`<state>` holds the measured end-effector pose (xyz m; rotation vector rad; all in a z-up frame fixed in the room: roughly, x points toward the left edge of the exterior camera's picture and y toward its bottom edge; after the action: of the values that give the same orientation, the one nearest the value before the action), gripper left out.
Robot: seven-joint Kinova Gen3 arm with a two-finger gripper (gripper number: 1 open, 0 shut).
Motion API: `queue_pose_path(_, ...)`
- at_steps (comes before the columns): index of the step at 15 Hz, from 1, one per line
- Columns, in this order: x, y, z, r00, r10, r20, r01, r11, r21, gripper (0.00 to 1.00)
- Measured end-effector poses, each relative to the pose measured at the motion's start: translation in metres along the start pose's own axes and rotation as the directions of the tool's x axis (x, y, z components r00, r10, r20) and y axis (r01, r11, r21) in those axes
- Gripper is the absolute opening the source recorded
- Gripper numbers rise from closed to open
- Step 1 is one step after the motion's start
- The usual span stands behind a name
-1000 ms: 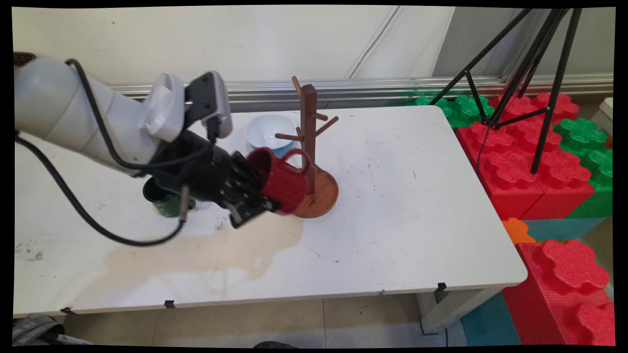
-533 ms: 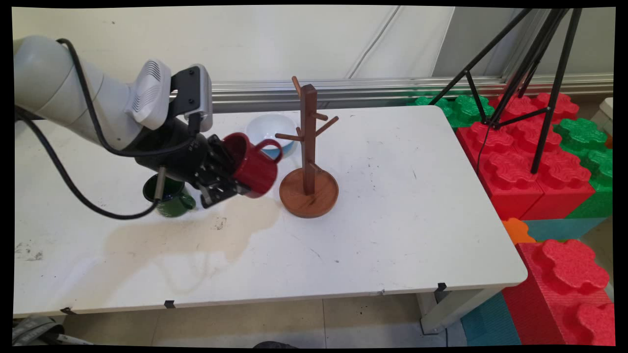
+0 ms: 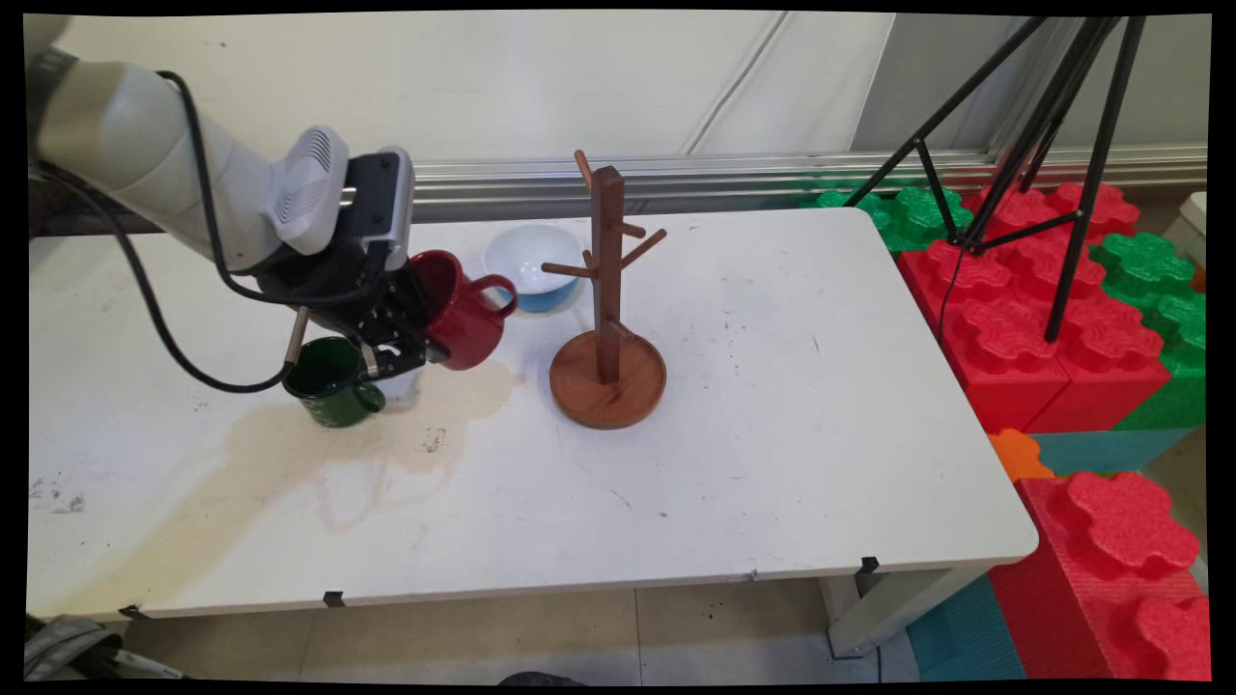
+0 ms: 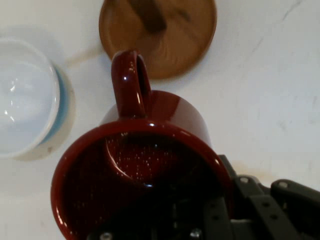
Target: Place the picked object on the table
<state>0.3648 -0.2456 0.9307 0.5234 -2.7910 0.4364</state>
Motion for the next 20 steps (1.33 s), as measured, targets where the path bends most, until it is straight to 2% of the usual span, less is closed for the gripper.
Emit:
queue_pose_path(5,-0.004,-0.019,0.029,0.994,0.083,0.068,-0.083,0.997,-0.011,0.00)
queue_pose_path(10,0.000,-0.031,0.057,0.985,0.133,0.108,-0.131,0.991,-0.027,0.00)
queue_pose_path(20,-0.002,-0.042,0.102,0.972,0.153,0.179,-0.142,0.987,-0.075,0.00)
